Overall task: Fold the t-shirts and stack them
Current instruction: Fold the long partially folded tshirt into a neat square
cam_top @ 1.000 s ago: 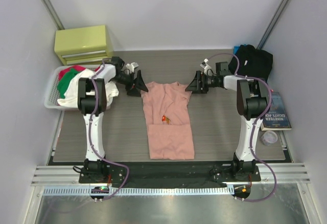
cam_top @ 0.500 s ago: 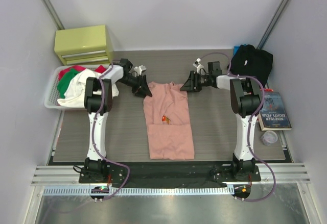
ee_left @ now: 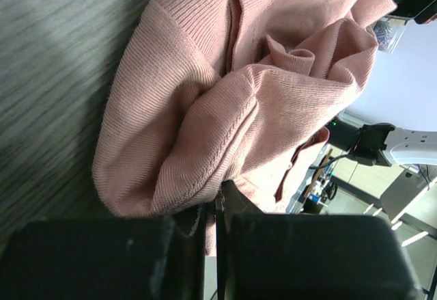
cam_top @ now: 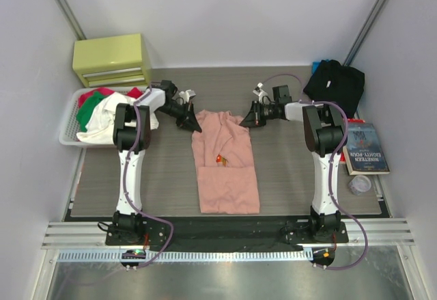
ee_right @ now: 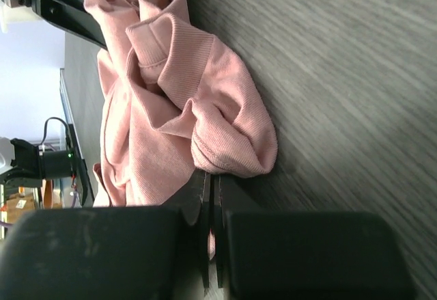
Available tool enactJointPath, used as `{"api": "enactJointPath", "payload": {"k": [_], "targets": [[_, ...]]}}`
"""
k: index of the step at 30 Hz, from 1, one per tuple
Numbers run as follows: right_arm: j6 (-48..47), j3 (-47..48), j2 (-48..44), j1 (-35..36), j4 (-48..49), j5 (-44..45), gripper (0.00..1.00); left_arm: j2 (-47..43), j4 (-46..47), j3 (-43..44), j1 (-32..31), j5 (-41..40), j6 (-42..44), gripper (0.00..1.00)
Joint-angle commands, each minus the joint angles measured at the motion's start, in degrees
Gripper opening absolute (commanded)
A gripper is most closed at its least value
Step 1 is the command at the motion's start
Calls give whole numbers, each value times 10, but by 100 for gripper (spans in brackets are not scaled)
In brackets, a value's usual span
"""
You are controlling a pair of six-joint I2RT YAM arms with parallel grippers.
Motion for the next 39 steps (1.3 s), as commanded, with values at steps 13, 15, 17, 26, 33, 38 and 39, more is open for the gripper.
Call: {"api": "enactJointPath", "payload": {"k": [13, 15, 17, 26, 33, 38, 39], "targets": [[-114, -26, -148, 7, -142, -22, 1, -154, 6, -69, -14, 13, 23, 0], [-121, -25, -159, 7, -154, -28, 1, -175, 3, -90, -24, 16, 28, 0], [-133, -27, -178, 7, -174, -32, 1, -194, 1, -120, -38, 18, 36, 0], [-265, -60, -257, 23, -345, -75, 1, -321, 11, -228, -92, 27, 60, 0], [-361, -92, -306, 34, -466, -113, 1, -419, 37, -313, -102, 55, 84, 0], [-440, -92, -325, 35, -555, -133, 1, -504, 60, -396, -116, 64, 88, 0], [-478, -89, -325, 36, -596, -136, 1, -526, 61, -404, -119, 66, 90, 0]]}}
